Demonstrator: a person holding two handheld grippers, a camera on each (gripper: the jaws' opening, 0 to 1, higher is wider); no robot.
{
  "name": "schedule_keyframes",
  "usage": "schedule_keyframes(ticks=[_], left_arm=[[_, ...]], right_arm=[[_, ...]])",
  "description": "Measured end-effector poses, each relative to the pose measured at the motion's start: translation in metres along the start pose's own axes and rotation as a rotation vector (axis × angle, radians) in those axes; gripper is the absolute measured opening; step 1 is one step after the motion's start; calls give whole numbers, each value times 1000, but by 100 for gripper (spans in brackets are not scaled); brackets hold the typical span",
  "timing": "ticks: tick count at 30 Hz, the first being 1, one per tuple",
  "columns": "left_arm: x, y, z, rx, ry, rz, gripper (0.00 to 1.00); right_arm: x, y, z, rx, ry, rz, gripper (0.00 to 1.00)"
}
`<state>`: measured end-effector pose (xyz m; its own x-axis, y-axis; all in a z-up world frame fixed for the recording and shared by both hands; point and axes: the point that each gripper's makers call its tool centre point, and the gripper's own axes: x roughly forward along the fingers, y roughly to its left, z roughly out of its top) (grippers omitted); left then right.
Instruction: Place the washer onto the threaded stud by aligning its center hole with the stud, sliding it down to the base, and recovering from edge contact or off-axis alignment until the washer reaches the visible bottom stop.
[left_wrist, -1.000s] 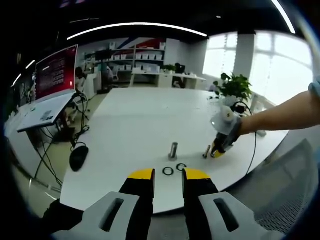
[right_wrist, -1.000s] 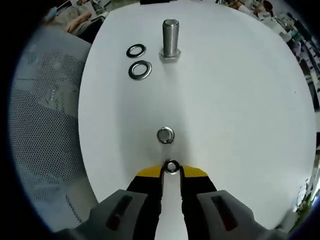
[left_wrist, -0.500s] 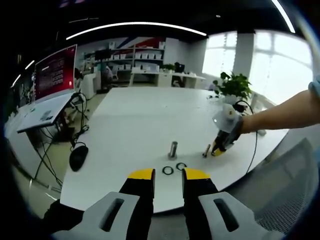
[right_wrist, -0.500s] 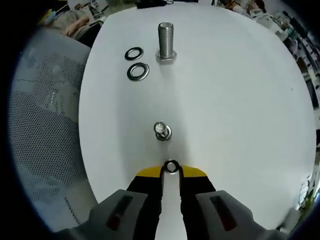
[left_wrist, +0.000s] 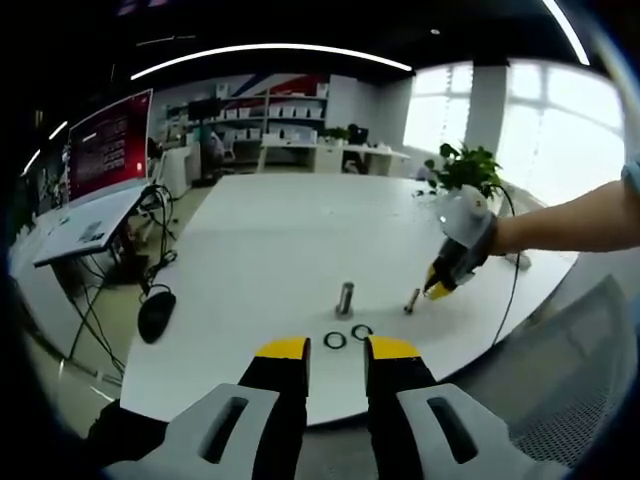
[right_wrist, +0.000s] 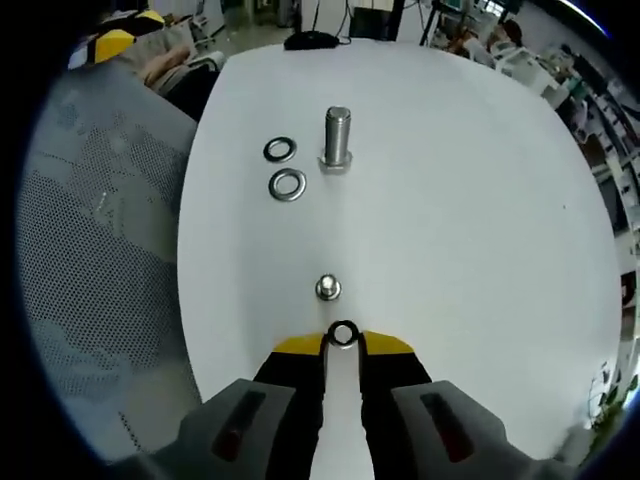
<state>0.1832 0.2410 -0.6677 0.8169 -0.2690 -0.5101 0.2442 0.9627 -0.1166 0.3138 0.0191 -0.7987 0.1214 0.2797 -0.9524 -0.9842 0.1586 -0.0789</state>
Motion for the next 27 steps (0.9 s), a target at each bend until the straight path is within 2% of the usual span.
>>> schedule_keyframes(ticks=[6,11,19,27], left_arm=[[0,0,0,-1,-1,1,19],[0,0,0,-2,-2,2,19],[0,1,1,-5,-6,5,19],[0,1,1,-9,-9,7,19]], right_arm=[[-16,-5,11,-10,-16,3,13],[-21,0,22,-26,-28,17,13],[-18,8,36,-73,-23,47,13],[-10,8,37,-89,5,65,13]])
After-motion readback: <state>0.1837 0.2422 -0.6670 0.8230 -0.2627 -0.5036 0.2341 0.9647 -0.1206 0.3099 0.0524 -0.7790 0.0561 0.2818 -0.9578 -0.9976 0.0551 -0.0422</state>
